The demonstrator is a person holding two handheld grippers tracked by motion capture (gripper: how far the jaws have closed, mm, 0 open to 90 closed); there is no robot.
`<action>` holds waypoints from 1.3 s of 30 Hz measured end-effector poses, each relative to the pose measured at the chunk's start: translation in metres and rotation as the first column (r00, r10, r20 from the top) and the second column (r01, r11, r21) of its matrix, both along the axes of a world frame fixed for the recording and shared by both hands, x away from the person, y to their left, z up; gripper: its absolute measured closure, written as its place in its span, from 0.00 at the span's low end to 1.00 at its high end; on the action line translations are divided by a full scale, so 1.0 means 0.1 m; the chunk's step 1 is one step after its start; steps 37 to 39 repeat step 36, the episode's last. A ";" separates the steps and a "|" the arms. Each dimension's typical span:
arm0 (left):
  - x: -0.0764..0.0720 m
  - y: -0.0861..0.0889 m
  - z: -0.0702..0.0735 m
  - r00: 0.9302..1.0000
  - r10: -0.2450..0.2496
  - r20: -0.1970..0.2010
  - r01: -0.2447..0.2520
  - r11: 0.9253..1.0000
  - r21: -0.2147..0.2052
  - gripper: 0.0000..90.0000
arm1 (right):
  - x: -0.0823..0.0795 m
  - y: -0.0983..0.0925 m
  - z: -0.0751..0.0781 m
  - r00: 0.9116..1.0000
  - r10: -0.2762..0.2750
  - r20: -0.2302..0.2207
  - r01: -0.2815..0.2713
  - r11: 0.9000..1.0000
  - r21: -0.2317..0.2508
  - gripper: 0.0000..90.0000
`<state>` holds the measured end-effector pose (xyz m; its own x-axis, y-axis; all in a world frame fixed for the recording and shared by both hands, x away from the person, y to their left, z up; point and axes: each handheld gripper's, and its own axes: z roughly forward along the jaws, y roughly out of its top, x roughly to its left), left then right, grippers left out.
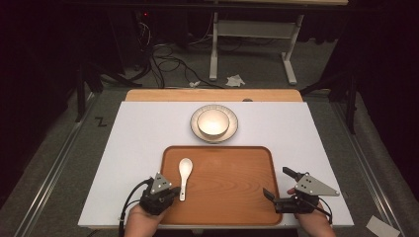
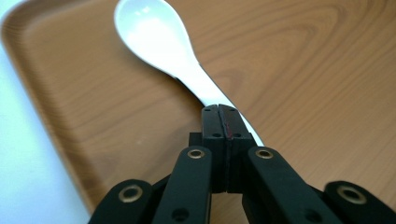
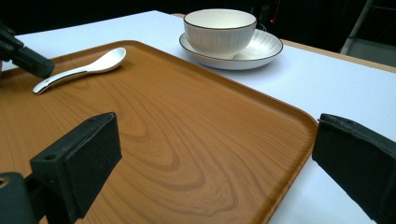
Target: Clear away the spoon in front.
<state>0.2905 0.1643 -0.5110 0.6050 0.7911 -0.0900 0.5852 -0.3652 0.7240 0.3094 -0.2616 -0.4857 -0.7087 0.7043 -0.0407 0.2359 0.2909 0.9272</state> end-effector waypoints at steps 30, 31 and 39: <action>0.00 0.84 0.26 0.954 0.179 0.240 -0.128 0.968 -0.216 0.01 | 0.01 -0.02 -0.01 1.000 -0.017 -0.006 0.017 1.000 0.013 0.03; 0.00 0.87 0.25 0.956 0.176 0.234 -0.125 0.968 -0.218 0.02 | 0.01 -0.02 -0.01 1.000 -0.021 -0.006 0.021 1.000 0.011 0.03; 0.02 0.86 0.22 0.964 0.145 0.225 -0.102 0.976 -0.191 0.06 | 0.01 -0.01 -0.01 0.999 -0.033 -0.002 0.033 0.999 0.004 0.03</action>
